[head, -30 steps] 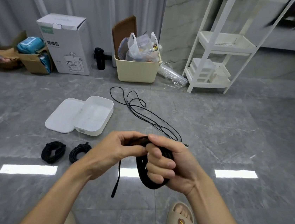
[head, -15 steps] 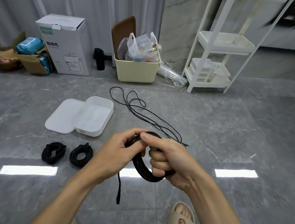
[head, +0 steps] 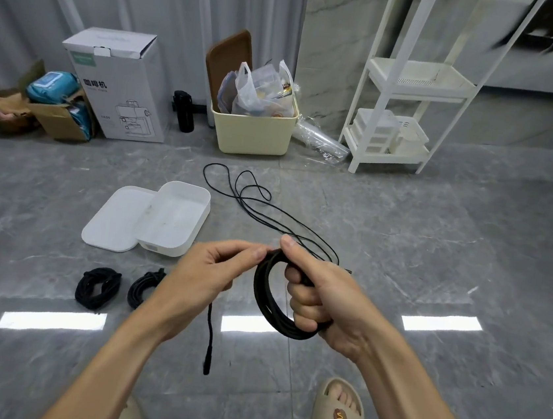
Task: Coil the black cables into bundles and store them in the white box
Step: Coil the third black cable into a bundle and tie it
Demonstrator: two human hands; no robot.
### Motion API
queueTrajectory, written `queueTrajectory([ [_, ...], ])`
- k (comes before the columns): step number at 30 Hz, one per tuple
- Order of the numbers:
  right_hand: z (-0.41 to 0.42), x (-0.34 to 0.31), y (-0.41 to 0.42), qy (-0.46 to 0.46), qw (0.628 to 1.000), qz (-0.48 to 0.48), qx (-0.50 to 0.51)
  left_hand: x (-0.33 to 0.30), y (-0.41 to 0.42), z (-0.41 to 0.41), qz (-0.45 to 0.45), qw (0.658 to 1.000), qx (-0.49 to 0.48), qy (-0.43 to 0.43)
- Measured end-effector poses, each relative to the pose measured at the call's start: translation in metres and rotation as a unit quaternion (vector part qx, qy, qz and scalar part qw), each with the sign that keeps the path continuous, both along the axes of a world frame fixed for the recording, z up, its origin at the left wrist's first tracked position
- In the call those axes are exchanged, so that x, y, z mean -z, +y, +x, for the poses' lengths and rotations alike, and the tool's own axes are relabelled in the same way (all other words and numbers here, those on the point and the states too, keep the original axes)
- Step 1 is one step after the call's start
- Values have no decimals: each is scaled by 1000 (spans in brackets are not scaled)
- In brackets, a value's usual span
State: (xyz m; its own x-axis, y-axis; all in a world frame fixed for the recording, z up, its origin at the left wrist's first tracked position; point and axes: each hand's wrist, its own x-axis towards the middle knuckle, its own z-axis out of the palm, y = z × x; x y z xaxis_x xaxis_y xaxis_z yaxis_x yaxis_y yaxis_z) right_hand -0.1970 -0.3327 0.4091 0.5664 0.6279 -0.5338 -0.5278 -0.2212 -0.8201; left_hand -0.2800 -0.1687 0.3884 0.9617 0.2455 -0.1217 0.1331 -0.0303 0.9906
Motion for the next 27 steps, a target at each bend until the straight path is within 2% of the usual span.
queueTrajectory([
  [7,-6,-3,1,11,998,-36,-53,-1,6,1,22,993,-99,-60],
  [10,-11,-4,2,7,995,-32,-94,-1,4,3,12,992,-105,-70],
  [13,-12,-4,3,7,996,-29,-78,2,4,4,16,993,-106,-53],
  [19,-11,-4,6,0,1000,-13,8,8,-4,3,15,999,-27,21],
  [27,-6,1,6,-23,996,-22,83,-4,-14,-2,-26,998,62,22],
])
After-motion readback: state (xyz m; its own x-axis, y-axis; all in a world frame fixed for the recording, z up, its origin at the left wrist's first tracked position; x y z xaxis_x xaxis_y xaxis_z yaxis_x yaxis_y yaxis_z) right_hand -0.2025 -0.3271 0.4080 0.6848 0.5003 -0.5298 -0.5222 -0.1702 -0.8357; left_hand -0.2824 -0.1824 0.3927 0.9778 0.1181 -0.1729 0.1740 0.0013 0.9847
